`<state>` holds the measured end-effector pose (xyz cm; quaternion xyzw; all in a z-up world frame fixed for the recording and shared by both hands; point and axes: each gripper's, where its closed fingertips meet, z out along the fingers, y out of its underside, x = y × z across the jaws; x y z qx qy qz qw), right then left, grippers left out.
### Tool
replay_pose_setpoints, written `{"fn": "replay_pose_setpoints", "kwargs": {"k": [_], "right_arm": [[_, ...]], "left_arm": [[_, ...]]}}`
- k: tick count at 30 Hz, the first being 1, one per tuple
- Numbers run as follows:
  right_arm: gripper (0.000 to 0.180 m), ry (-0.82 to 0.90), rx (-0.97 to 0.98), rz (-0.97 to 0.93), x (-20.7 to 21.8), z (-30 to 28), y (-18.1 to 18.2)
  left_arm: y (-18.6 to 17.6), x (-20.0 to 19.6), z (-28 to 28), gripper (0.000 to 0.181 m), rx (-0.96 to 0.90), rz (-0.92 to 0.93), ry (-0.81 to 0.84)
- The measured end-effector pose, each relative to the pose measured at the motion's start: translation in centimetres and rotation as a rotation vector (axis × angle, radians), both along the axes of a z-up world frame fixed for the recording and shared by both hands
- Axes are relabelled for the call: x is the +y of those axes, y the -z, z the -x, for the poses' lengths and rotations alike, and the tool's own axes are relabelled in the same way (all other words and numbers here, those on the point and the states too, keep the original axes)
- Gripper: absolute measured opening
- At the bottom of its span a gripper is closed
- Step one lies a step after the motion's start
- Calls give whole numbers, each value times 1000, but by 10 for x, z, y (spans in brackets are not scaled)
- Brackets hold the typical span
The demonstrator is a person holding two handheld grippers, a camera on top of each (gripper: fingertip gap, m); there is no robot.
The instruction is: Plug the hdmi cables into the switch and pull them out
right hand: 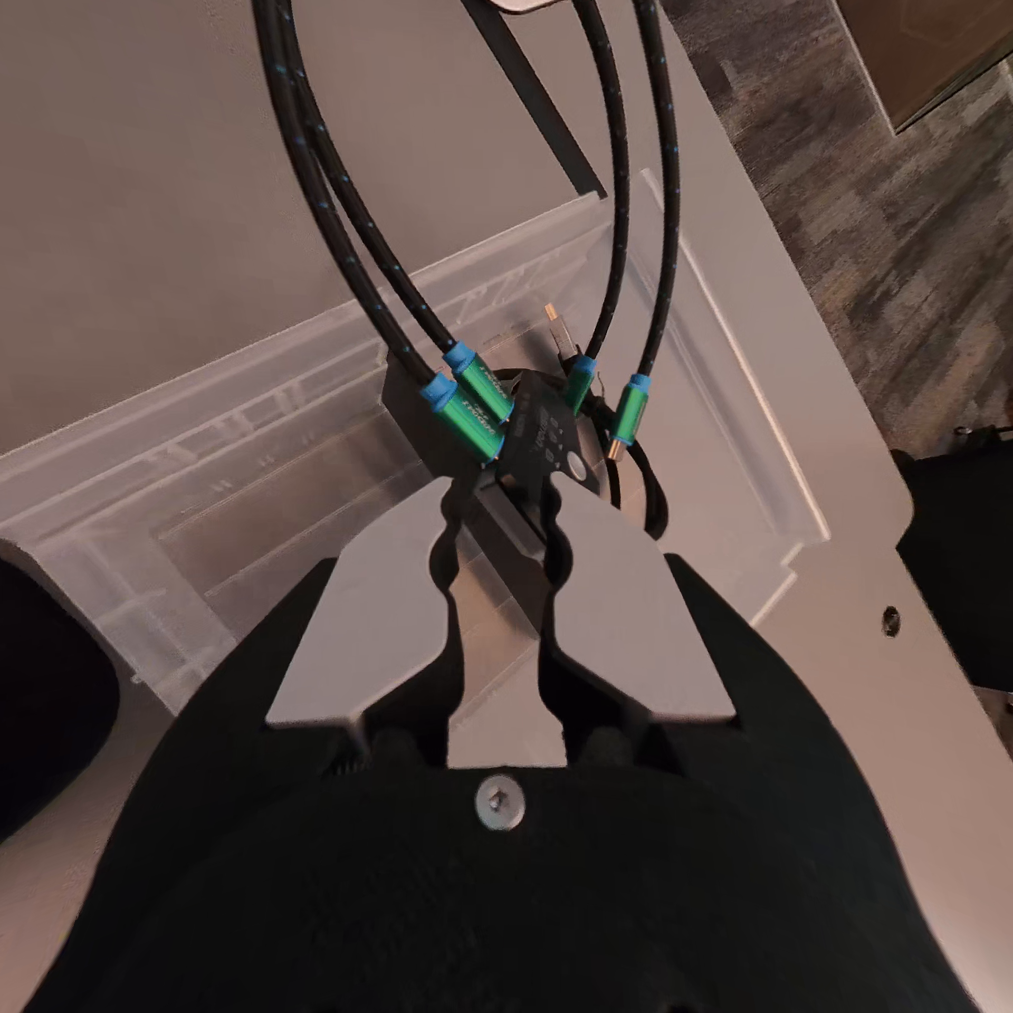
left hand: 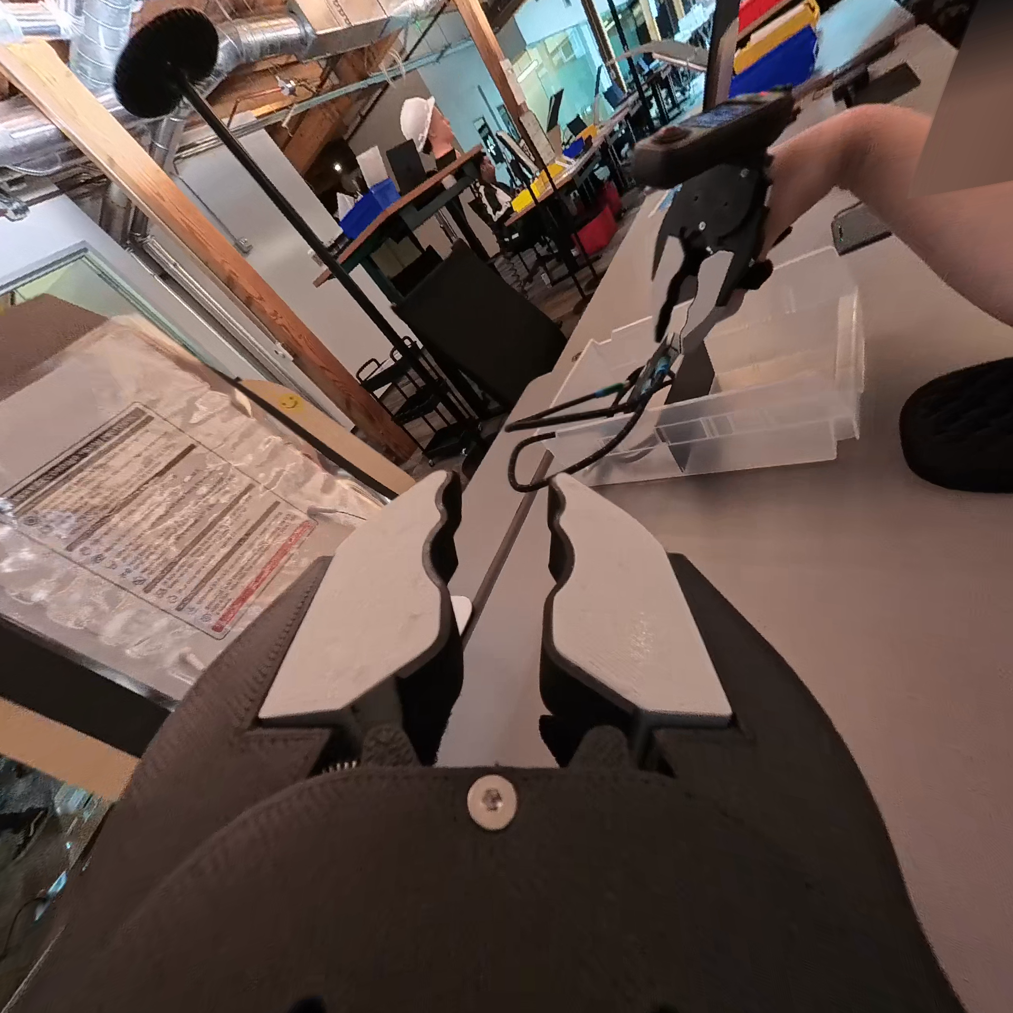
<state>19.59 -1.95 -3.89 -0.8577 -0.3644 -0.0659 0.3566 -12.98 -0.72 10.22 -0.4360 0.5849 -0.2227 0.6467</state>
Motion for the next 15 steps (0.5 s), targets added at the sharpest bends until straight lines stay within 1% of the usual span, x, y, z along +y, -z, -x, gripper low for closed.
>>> {"fn": "replay_pose_setpoints", "kwargs": {"k": [1, 3, 5, 8, 9, 11, 13, 15], "right_arm": [[24, -3, -24, -5, 0, 0, -1], [17, -10, -46, 1, 4, 1, 2], [19, -1, -40, 22, 11, 1, 11], [18, 7, -39, 21, 12, 1, 9], [18, 2, -38, -1, 12, 2, 3], [18, -5, -28, -87, 13, 5, -16], [18, -3, -26, -190, 14, 9, -41], [22, -1, -62, -297, 14, 15, -67]], "left_arm": [[-3, 1, 3, 29, -6, -5, -9], [-7, 5, 10, 29, -7, -17, -30], [-9, 10, 17, 29, -4, -19, -58], [-15, 30, 42, 31, 20, -21, -178], [-18, 39, 56, 32, 25, -3, -232], [-18, 54, 89, 33, 41, 109, -320], [-9, 72, 130, 38, 76, 244, -436], [9, 91, 171, 40, 133, 328, -576]]}}
